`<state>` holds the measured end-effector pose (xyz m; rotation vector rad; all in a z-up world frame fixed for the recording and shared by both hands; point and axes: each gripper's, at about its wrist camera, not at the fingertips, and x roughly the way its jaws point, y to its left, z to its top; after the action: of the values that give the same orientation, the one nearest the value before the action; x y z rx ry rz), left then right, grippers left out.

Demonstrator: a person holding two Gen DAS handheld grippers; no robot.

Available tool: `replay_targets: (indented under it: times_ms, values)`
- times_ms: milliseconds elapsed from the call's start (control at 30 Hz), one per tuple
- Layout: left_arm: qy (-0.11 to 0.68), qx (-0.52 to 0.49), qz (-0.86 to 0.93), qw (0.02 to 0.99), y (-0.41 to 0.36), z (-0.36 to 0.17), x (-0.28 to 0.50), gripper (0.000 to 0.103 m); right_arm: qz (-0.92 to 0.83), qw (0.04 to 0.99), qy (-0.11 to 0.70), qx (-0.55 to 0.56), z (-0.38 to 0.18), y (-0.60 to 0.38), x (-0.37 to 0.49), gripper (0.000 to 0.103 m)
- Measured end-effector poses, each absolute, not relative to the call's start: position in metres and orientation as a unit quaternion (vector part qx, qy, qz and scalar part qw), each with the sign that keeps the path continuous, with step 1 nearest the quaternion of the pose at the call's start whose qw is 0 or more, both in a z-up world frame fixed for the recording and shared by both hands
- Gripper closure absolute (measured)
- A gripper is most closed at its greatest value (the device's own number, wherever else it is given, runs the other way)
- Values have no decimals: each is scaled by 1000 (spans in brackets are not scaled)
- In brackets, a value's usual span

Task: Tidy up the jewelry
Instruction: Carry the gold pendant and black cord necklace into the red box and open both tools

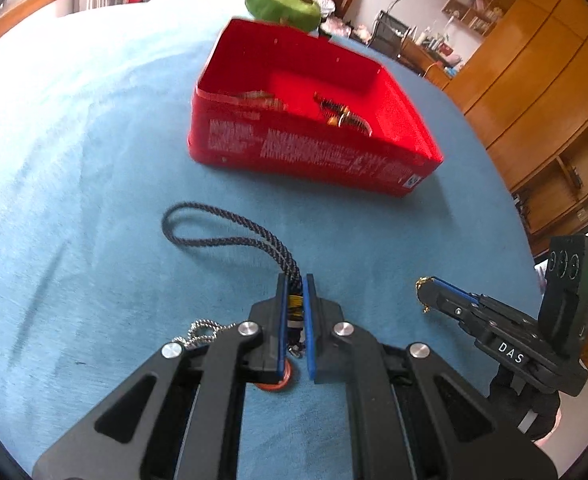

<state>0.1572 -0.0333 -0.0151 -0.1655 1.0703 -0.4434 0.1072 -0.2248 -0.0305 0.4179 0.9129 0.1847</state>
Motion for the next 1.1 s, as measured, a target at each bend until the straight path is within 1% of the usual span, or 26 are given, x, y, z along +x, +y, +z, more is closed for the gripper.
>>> replay_targets:
  times_ms: [267, 433, 667, 833, 1100]
  values:
    - [469, -62, -215, 855, -33, 37, 165, 98, 85, 881, 434, 171, 6, -228, 124, 93]
    - [452, -47, -204, 867, -40, 63, 186, 98, 67, 886, 434, 147, 35, -234, 149, 93]
    - [408, -46, -194, 891, -53, 101, 226, 98, 58, 903, 406, 130, 78, -241, 190, 93]
    - [412, -49, -179, 892, -67, 91, 267, 98, 52, 905, 403, 127, 79, -242, 226, 93]
    - [458, -34, -153, 875, -83, 36, 324, 98, 36, 896, 422, 131, 42, -248, 270, 93]
